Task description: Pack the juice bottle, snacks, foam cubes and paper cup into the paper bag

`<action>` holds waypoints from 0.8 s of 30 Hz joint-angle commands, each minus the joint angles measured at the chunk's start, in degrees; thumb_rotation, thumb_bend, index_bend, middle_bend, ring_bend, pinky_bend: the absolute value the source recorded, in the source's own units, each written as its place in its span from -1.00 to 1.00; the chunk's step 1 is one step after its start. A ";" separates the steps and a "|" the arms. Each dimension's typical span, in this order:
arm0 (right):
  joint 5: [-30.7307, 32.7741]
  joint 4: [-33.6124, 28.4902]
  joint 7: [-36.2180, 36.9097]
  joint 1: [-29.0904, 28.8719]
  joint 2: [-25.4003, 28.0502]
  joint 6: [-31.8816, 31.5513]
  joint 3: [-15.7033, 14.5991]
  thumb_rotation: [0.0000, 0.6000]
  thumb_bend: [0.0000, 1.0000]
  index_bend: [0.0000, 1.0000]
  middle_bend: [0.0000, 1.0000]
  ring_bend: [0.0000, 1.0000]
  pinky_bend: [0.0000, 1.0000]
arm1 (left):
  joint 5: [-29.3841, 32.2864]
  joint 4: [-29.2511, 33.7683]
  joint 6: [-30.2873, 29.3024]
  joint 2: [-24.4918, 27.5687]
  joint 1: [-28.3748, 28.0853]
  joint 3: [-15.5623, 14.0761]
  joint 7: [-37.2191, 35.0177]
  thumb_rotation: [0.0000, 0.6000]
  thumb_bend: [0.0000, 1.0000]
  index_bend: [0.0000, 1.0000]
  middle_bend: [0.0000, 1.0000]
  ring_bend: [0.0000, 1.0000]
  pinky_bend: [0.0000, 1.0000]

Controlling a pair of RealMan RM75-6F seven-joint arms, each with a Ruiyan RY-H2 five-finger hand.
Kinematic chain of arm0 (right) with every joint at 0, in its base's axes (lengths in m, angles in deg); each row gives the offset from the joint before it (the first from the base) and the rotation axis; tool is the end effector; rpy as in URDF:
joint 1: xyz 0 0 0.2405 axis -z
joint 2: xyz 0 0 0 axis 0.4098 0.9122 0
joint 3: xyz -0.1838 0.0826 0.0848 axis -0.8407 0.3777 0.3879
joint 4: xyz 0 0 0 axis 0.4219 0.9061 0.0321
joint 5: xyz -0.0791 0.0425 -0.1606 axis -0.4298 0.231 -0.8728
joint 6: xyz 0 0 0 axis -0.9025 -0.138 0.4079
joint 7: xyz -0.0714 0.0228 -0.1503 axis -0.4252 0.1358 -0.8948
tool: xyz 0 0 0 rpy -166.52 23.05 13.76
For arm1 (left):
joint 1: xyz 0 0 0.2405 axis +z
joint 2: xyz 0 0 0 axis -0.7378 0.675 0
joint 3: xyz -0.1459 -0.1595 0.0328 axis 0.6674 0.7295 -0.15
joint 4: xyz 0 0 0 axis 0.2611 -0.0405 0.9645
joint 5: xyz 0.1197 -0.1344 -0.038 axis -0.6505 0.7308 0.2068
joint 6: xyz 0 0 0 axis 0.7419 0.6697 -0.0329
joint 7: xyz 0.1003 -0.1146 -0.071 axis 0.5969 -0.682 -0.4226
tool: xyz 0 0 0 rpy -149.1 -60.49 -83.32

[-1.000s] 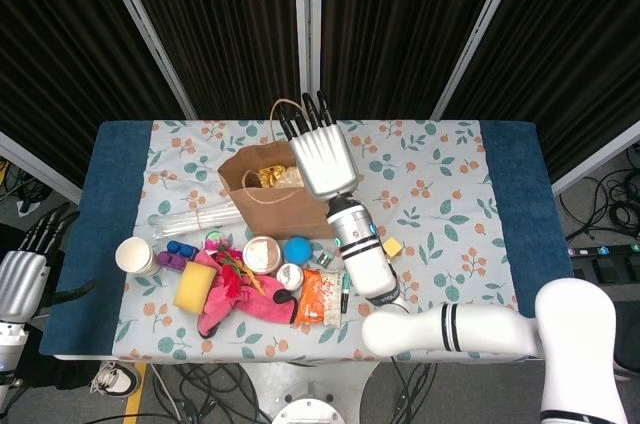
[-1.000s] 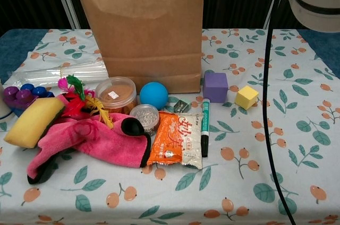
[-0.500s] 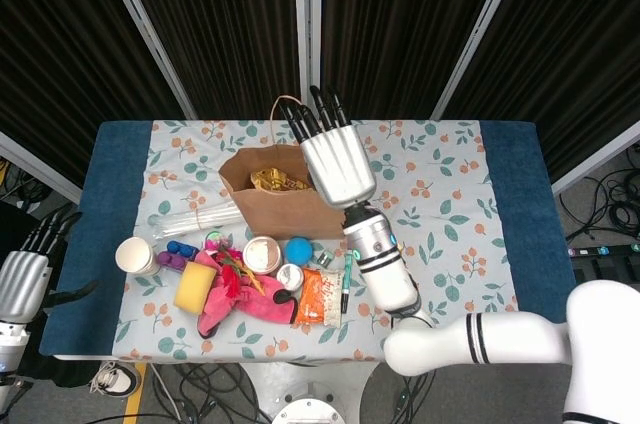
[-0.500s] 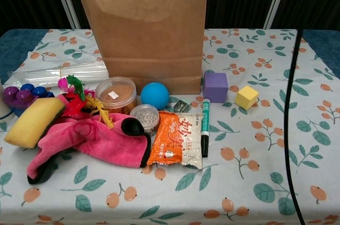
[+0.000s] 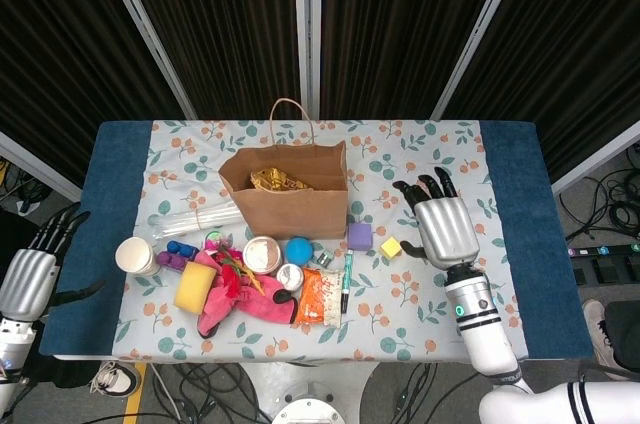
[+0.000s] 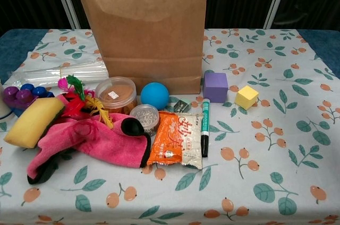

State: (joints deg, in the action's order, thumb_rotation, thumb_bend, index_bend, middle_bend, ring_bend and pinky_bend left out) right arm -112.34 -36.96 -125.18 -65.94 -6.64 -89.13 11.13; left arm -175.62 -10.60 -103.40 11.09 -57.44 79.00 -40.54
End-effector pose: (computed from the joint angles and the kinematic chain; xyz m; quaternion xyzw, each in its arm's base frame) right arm -0.0781 -0.2917 0.1019 0.6616 -0.3625 0.4051 0.5164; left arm -0.2646 0.2217 0.1622 -0.5979 -0.3777 -0.5061 0.4936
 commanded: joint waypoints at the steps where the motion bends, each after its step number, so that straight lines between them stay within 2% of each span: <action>1: 0.57 11.19 11.03 4.89 -4.53 4.06 -2.35 1.00 -1.00 -0.56 -0.37 -0.73 -0.97 | -0.11 0.16 -0.04 0.17 0.11 -0.19 0.11 1.00 -0.82 -0.73 -0.80 -0.88 -0.69; 6: 5.57 24.34 18.13 4.82 -12.25 10.72 0.71 1.00 -1.00 -0.55 -0.39 -0.77 -0.99 | -0.39 0.36 0.02 0.52 0.15 -0.51 0.31 1.00 -0.82 -0.73 -0.80 -0.87 -0.69; 10: 8.06 31.69 18.57 2.87 -16.59 17.69 1.37 1.00 -1.00 -0.55 -0.39 -0.76 -0.99 | -0.55 0.52 -0.06 0.56 0.13 -0.57 0.78 1.00 -0.82 -0.73 -0.80 -0.87 -0.69; 17: 5.52 37.42 19.35 1.00 -22.37 21.36 2.03 1.00 -1.00 -0.55 -0.41 -0.77 -1.00 | -0.13 0.38 -0.05 0.63 0.28 -0.48 1.02 1.00 -0.82 -0.73 -0.80 -0.87 -0.69; 24: 0.44 40.09 20.16 0.49 -24.90 20.37 2.70 1.00 -1.00 -0.56 -0.44 -0.81 -1.00 | 0.16 -0.06 0.10 0.51 0.14 -0.25 0.83 1.00 -0.82 -0.73 -0.80 -0.87 -0.69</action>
State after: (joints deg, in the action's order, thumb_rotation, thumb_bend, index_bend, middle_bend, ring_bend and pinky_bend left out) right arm -111.04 2.53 -105.40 -65.30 -31.00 -68.61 13.65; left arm -175.50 -10.62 -103.34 11.63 -57.27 78.73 -39.68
